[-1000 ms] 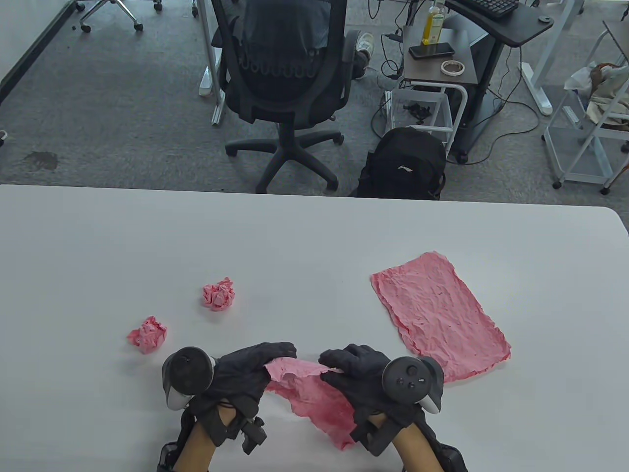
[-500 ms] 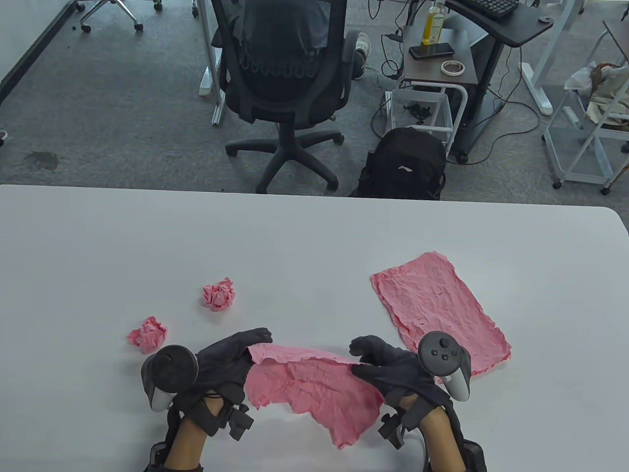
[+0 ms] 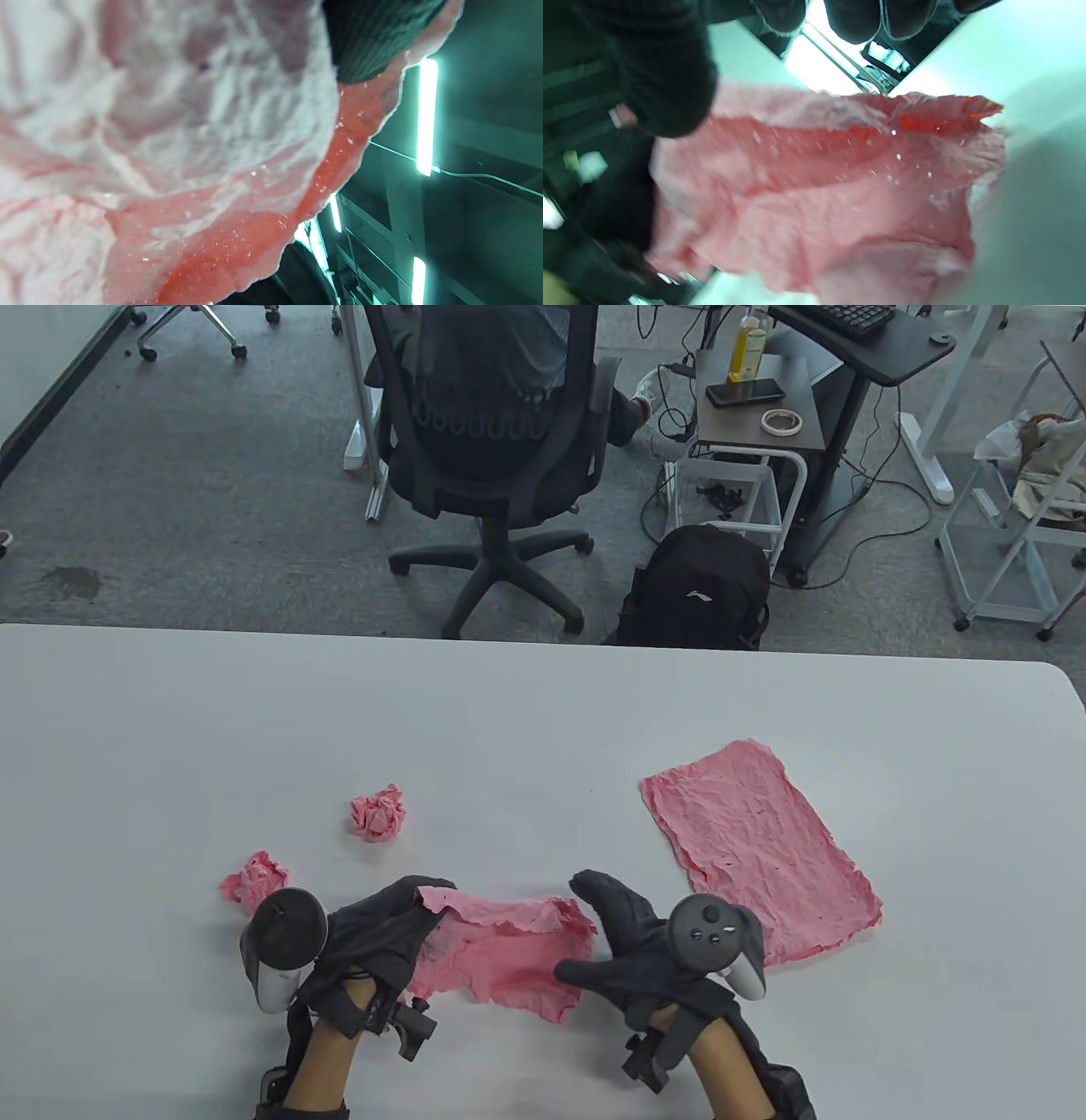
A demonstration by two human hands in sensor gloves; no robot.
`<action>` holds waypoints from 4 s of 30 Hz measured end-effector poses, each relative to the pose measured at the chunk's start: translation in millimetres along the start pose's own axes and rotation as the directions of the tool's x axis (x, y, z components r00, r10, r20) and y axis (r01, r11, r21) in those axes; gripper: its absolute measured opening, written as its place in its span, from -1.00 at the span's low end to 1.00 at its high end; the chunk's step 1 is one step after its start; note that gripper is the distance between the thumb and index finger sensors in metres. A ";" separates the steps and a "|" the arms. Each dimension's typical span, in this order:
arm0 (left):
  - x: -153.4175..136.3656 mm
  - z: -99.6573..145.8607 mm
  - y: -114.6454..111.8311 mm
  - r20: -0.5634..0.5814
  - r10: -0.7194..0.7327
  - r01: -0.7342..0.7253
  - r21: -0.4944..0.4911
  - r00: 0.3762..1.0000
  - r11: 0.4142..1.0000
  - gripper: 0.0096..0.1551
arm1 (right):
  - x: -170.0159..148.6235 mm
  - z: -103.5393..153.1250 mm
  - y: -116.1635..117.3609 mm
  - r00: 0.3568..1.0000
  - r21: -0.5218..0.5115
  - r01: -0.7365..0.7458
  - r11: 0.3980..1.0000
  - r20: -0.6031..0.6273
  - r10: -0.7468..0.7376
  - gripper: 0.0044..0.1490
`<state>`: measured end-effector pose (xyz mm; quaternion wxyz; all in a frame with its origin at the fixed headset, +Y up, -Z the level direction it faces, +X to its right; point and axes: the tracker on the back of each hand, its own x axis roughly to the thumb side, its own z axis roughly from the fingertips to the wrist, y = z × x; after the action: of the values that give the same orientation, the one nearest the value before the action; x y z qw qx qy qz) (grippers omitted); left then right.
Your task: Flatten crumpled papers and stack
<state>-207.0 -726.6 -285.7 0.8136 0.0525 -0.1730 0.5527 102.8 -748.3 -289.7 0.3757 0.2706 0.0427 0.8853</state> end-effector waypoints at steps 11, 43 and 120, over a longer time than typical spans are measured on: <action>3.6 2.8 3.6 0.011 0.074 -0.074 0.047 0.997 0.996 -0.48 | 5.6 -0.1 -10.2 0.996 -0.314 -0.089 0.945 -0.036 0.082 -0.51; -20.1 -6.3 -84.4 0.225 -0.771 0.696 -0.623 0.596 0.356 0.02 | 13.3 1.1 -25.8 0.861 -0.270 -0.480 0.834 0.038 0.508 -0.24; -35.9 2.6 -69.8 0.075 -0.753 0.483 -0.808 0.653 0.338 0.34 | 38.1 -25.8 78.4 0.892 0.453 -0.435 0.778 0.094 0.443 -0.19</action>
<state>-155.3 -785.7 -288.0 0.9155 -0.3265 -0.2260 0.0647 17.4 -774.8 -272.7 0.0834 0.3466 0.1915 0.9145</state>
